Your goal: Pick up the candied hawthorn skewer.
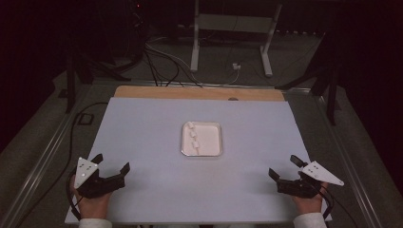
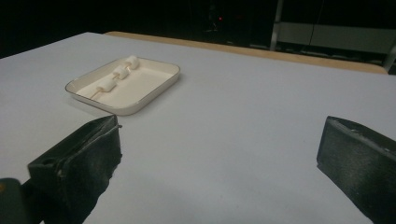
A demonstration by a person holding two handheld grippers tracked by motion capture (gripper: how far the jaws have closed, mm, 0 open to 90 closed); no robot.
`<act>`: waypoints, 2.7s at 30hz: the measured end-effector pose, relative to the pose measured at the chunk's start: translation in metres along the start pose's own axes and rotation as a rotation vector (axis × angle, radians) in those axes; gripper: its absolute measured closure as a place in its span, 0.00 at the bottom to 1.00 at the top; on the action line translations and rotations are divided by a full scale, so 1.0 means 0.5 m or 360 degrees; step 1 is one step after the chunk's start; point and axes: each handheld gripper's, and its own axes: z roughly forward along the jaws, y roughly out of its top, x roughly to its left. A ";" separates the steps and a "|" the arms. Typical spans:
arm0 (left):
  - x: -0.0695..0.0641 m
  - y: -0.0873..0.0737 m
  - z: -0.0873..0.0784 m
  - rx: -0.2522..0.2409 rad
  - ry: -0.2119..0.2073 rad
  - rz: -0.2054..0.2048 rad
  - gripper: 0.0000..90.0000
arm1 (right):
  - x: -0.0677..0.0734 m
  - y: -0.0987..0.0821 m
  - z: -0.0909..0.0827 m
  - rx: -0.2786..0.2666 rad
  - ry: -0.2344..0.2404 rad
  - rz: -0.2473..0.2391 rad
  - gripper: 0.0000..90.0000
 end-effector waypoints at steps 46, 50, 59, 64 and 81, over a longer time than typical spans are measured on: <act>-0.120 0.117 0.156 0.0095 -0.0264 0.0095 0.01 | -0.002 0.001 0.009 0.0015 -0.0001 0.0018 0.00; -0.140 0.120 0.183 0.0130 -0.0285 0.0097 0.01 | -0.001 0.001 0.009 0.0016 0.0001 0.0012 0.00; -0.187 0.116 0.242 0.0237 -0.0314 0.0118 0.01 | 0.000 0.001 0.010 0.0022 0.0005 0.0011 0.00; -0.213 0.112 0.269 0.0277 -0.0332 0.0121 0.01 | -0.001 0.001 0.009 0.0023 0.0002 0.0014 0.00; -0.285 0.077 0.351 0.0468 -0.0408 0.0119 0.08 | -0.004 0.000 0.008 0.0020 0.0002 0.0015 0.00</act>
